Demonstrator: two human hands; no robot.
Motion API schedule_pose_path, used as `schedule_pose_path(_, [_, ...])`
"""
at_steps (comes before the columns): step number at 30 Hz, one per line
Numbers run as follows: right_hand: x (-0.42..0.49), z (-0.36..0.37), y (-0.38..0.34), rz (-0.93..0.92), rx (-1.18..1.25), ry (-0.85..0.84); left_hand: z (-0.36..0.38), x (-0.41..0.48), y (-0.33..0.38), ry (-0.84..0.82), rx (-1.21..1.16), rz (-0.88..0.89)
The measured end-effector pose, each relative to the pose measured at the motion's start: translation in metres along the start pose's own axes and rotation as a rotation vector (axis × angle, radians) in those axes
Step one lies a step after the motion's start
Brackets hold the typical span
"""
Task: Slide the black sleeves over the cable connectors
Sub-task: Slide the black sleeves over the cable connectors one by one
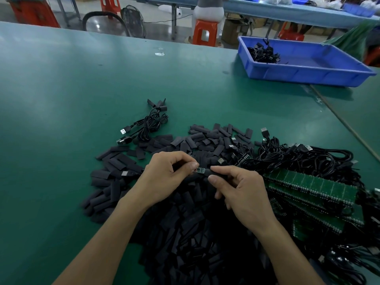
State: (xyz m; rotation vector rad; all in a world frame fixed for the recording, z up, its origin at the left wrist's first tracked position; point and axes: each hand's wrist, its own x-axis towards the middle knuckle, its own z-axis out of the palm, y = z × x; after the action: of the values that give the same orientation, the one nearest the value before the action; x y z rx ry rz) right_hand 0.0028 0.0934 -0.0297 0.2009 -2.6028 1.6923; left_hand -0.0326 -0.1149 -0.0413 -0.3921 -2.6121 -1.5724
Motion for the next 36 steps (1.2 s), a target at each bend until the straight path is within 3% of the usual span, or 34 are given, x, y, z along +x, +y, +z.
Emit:
schedule_pose_path(8, [-0.0023,0.0052,-0.0028,-0.051,-0.011,0.095,0.0030,-0.0001,0.0047,-0.052,-0.104,0.024])
schedule_pose_path(18, [0.0006,0.0006,-0.0013,-0.089,0.042,-0.017,0.0019,-0.0013,0.0095,-0.086,-0.218,0.028])
schedule_pose_path(25, [-0.0042,0.0044,0.0003,-0.136,0.062,0.107,0.0012,-0.0020,0.0061,-0.005,0.107,0.046])
schedule_pose_path(31, [-0.0047,0.0035,0.0024,-0.119,0.040,0.096,-0.0019,-0.0011,0.0043,-0.110,-0.065,0.008])
schedule_pose_path(36, [-0.0027,0.0033,-0.0008,-0.153,-0.018,0.099,-0.0039,-0.0017,0.0051,-0.089,-0.133,-0.019])
